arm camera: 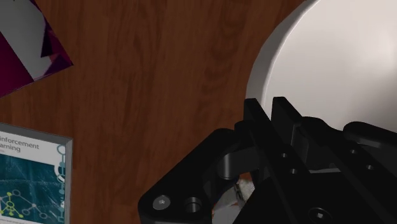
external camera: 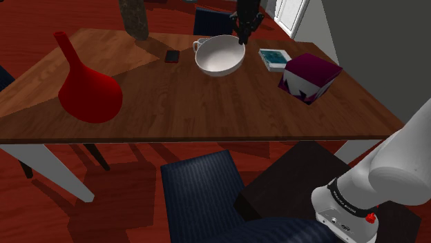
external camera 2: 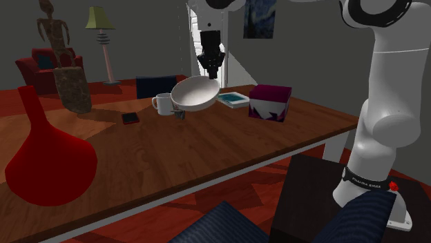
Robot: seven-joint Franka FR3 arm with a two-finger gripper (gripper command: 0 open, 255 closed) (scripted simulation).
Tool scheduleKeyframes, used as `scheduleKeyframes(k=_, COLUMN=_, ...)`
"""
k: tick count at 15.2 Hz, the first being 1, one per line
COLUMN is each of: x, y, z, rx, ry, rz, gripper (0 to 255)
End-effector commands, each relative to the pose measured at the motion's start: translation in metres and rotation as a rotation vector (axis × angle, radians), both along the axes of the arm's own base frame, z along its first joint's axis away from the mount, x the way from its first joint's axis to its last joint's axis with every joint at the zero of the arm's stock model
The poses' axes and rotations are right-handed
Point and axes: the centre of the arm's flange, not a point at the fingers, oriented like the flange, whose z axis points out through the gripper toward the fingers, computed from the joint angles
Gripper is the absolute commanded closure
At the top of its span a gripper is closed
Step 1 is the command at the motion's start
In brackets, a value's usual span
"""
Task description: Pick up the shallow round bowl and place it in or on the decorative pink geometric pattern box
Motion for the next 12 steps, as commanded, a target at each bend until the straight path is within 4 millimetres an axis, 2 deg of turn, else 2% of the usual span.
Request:
scheduleKeyframes(k=1, x=0.001, y=-0.001, z=0.011, rx=0.000, ry=0.000, rz=0.000, gripper=255)
scheduleKeyframes(k=5, x=0.001, y=-0.001, z=0.032, rx=0.000, ry=0.000, rz=0.000, gripper=255)
scheduleKeyframes(k=12, x=-0.038, y=-0.084, z=0.041, rx=0.000, ry=0.000, rz=0.000, gripper=255)
